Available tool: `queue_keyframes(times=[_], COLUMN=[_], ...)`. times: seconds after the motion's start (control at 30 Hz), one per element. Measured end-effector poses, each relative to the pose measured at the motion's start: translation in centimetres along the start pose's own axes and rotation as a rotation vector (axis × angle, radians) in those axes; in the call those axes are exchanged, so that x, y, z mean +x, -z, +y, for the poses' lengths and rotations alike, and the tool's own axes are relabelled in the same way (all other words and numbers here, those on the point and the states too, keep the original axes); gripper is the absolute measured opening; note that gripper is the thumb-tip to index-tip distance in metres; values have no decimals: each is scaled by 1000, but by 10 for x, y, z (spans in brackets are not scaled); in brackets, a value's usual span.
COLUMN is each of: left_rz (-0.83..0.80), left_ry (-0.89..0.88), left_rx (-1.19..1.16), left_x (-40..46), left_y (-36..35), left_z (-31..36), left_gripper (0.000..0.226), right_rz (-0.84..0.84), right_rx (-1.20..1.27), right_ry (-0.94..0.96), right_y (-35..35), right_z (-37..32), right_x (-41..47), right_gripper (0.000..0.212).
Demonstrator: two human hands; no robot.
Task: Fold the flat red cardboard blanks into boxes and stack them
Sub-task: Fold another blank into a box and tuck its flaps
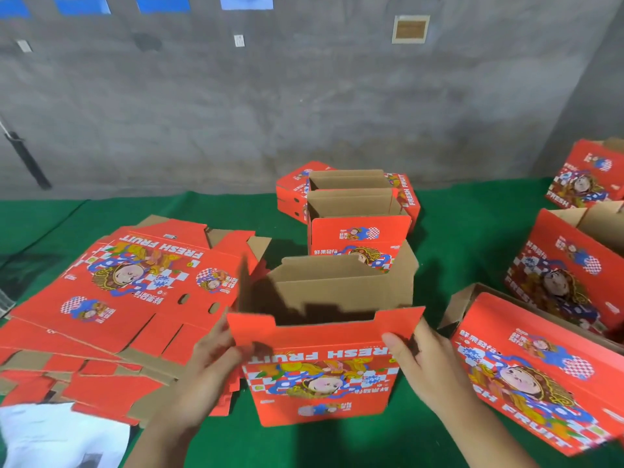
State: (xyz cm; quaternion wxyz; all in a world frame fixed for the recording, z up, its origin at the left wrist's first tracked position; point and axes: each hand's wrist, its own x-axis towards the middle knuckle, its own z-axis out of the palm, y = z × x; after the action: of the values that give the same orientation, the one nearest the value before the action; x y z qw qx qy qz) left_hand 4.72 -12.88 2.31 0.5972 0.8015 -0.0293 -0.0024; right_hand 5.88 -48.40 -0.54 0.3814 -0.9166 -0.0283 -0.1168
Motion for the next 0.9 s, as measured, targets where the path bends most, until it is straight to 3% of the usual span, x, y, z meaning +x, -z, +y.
queue_keyframes(times=[0.1,0.23,0.33,0.37,0.43,0.53,0.63,0.73,0.9], left_rz=[-6,295,464,469,461,432,306,108,-80], left_ry=[136,-120,-96,-89,-125,-239,-301,-316,-318], left_rx=[-149,134,228,219,158,269,524,424,667], left_x=[0,8,11,11,11,15,23,28,55], left_y=[-6,-28,-38,-41,-45,-44,-31,-26,-25], left_z=[8,2,-6,-6,-4,-3,-7,1,25], left_gripper=[37,31,46,57,78,80,50,39,66], right_rz=[64,205,203,203,212,183,66,64,79], right_rx=[4,43,129,188,175,-38,-24,-55,-66], right_ry=[-64,-120,-193,-222,-202,24,112,175,204], right_y=[-6,-9,-14,-15,-12,-14,-15,-20,-21], right_z=[-6,-14,-14,-15,-16,-23,-28,-22,-16], right_x=[-1,7,8,7,6,9,8,5,5], right_gripper=[53,44,31,59,104,117,110,87,75])
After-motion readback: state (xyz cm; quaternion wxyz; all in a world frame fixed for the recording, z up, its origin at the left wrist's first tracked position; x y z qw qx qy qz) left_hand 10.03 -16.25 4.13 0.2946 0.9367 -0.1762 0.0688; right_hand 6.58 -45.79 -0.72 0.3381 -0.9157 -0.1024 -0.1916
